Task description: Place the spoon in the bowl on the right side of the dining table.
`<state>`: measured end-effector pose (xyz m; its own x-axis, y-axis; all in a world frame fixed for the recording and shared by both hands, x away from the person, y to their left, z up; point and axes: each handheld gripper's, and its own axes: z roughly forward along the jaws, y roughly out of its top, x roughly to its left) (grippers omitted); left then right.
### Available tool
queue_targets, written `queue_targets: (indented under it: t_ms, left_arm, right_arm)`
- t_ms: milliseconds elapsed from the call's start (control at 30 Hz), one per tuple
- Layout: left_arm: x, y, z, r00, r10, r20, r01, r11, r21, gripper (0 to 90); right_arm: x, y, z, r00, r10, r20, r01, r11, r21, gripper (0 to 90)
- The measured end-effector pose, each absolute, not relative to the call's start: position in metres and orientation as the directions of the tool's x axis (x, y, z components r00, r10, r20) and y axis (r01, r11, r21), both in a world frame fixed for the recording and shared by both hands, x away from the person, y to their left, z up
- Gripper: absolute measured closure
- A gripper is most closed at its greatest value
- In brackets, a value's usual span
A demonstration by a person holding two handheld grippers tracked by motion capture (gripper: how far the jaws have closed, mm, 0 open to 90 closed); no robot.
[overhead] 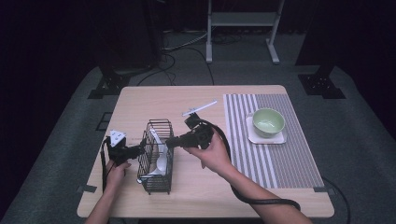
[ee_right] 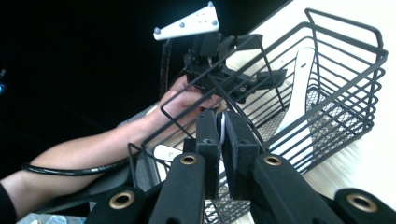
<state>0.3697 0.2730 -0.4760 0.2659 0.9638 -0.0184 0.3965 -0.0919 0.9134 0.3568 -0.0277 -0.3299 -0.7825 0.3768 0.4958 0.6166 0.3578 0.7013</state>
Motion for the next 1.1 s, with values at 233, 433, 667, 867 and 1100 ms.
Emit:
queue_targets:
  t_ms: [233,433,667,867,1100]
  left_arm:
    - [0.370,0.273,-0.476,0.266,0.964,-0.018,0.396,-0.092,0.914,1.6]
    - [0.370,0.273,-0.476,0.266,0.964,-0.019,0.396,-0.092,0.914,1.6]
    - [0.370,0.273,-0.476,0.266,0.964,-0.018,0.396,-0.092,0.914,1.6]
    - [0.370,0.273,-0.476,0.267,0.964,-0.018,0.396,-0.093,0.914,1.6]
    - [0.370,0.273,-0.476,0.267,0.964,-0.017,0.395,-0.093,0.914,1.6]
  right_arm:
    - [0.359,-0.034,-0.326,-0.762,0.354,0.542,0.643,0.309,0.701,85.4]
    - [0.360,-0.039,-0.322,-0.745,0.338,0.576,0.663,0.276,0.696,85.4]
    - [0.360,-0.047,-0.314,-0.729,0.310,0.610,0.681,0.233,0.695,85.4]
    - [0.359,-0.051,-0.308,-0.724,0.296,0.623,0.686,0.216,0.694,85.4]
    - [0.358,-0.059,-0.301,-0.720,0.282,0.634,0.690,0.197,0.696,85.4]
